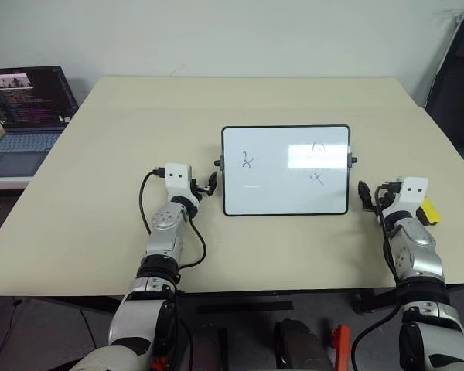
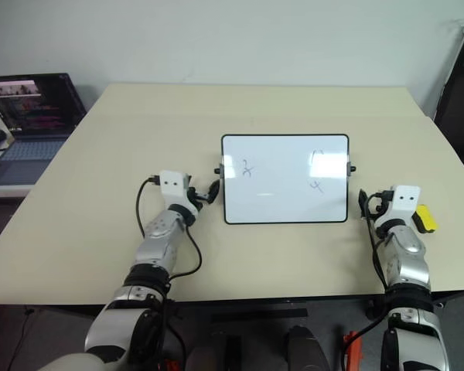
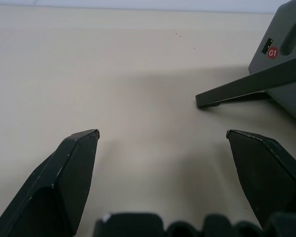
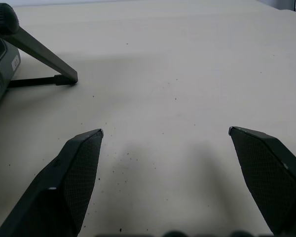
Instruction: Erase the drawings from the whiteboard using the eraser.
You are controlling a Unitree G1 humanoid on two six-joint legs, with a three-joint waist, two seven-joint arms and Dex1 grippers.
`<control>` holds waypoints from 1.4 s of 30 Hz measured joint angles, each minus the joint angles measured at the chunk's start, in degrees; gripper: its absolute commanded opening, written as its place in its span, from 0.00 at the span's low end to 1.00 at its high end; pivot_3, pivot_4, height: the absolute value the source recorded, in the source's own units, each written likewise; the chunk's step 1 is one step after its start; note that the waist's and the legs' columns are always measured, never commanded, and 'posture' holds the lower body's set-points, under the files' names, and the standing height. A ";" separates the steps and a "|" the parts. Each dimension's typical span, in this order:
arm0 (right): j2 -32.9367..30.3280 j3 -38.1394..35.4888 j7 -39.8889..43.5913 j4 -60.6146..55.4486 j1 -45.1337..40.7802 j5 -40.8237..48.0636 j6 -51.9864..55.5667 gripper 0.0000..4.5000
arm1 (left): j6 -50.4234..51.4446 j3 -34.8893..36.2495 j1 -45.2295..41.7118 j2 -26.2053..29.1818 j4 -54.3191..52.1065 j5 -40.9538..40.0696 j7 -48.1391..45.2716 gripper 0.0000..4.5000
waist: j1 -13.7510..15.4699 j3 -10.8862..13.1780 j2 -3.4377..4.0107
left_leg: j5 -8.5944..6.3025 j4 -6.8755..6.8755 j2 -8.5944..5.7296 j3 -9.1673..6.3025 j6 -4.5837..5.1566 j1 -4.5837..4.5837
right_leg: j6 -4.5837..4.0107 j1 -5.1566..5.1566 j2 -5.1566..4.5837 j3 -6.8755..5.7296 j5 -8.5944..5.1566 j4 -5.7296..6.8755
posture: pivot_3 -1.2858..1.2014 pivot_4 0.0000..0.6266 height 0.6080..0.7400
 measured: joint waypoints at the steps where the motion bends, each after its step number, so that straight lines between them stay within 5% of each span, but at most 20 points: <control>1: 0.01 0.00 -0.11 -0.08 0.10 0.00 0.12 1.00 | 0.00 0.01 0.00 0.07 0.00 0.00 0.00 1.00 | 0.00 0.00 0.00 | 0.00 0.00 0.00 0.00 0.00 0.00 | 0.00 0.00 0.00 0.01 0.00 0.00 | 0.52 0.24 1.00; 14: -0.89 0.02 1.26 3.03 -3.41 -0.03 -0.22 1.00 | -1.61 1.65 0.04 2.90 0.03 -1.57 -2.09 1.00 | -0.28 0.00 0.00 | 0.00 -0.07 0.02 0.01 0.00 0.00 | -0.01 -0.04 0.00 0.01 0.00 0.00 | 0.52 0.24 1.00; 18: -3.18 -0.56 3.66 0.64 -1.20 1.28 1.94 1.00 | 3.25 4.12 4.00 8.16 -7.16 -6.76 -8.74 1.00 | -0.38 0.00 0.00 | -0.01 -0.08 0.02 -0.03 -0.01 -0.03 | -0.02 -0.06 0.00 -0.02 0.00 0.01 | 0.52 0.24 1.00; 22: -7.10 -1.00 8.36 -8.33 3.08 4.31 8.09 1.00 | 17.52 4.38 7.25 18.93 -23.28 -16.38 -24.14 1.00 | -0.49 0.02 0.03 | -0.02 -0.06 0.03 -0.03 -0.03 -0.06 | -0.02 -0.06 -0.01 -0.03 -0.01 0.02 | 0.52 0.24 1.00; 26: -13.45 -4.19 12.21 -12.10 4.77 7.27 11.78 1.00 | 29.15 1.76 7.68 23.49 -37.45 -25.18 -35.66 1.00 | 0.54 0.01 0.03 | -0.02 0.02 0.00 -0.07 -0.04 -0.04 | -0.01 0.05 -0.06 -0.12 -0.02 -0.03 | 0.52 0.24 1.00; 30: -19.66 -8.04 14.81 -8.56 6.04 8.19 13.59 1.00 | 36.85 -6.19 7.78 23.34 -47.09 -28.88 -41.87 1.00 | 0.94 0.01 0.03 | -0.02 0.02 0.00 -0.05 -0.04 -0.03 | -0.03 0.05 -0.04 -0.11 -0.03 -0.04 | 0.52 0.24 1.00; 34: -25.53 -8.80 21.61 5.01 4.35 8.44 14.43 1.00 | 37.66 -12.32 7.10 16.70 -49.24 -28.23 -40.91 1.00 | 0.75 0.02 0.01 | -0.02 0.03 0.02 0.06 -0.03 0.06 | -0.04 0.10 0.00 0.00 -0.04 -0.06 | 0.52 0.24 1.00; 42: -25.92 -8.58 29.24 19.10 0.86 7.75 10.92 1.00 | 37.90 -15.71 7.75 14.46 -50.65 -27.67 -40.85 1.00 | -1.53 0.01 0.03 | -0.02 0.00 0.06 0.17 -0.02 0.22 | -0.01 0.11 0.12 0.21 -0.10 0.00 | 0.52 0.24 1.00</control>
